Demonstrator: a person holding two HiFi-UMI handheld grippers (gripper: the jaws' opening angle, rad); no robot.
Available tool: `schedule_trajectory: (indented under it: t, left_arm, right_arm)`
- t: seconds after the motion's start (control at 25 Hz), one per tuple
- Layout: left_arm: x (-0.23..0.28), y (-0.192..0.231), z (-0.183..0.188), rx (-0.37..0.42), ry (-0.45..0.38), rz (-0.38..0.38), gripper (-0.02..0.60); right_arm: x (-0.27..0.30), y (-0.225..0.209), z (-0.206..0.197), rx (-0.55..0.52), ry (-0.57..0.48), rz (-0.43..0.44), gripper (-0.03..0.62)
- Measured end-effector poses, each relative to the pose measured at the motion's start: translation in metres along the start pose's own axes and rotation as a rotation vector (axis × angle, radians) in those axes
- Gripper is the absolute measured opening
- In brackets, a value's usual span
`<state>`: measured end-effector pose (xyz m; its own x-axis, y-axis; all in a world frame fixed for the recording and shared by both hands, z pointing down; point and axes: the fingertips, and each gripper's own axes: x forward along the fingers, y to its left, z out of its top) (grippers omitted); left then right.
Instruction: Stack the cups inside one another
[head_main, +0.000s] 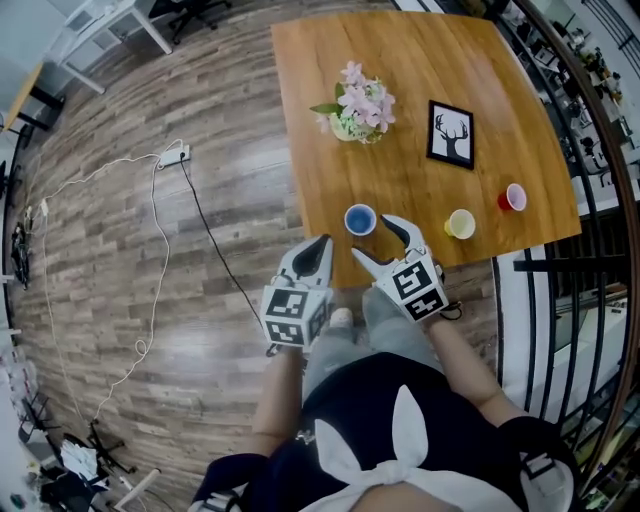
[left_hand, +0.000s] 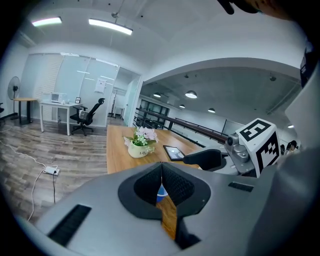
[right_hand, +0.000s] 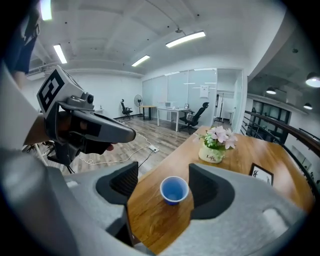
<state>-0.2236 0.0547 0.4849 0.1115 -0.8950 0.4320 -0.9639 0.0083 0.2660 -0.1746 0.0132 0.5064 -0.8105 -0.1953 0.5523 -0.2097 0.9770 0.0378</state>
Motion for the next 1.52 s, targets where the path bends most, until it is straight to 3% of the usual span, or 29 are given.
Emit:
schedule_trajectory:
  t: [0.64,1.52]
  left_arm:
    - [0.024,0.018,-0.024,-0.041,0.059,0.075,0.018]
    - [0.047,0.027,-0.058,-0.075,0.160,0.059,0.018]
  right_arm:
    - [0.050,-0.022,-0.047,0.021,0.135,0.081,0.320]
    - [0.096,-0.033,-0.088,-0.002,0.269,0.093,0.344]
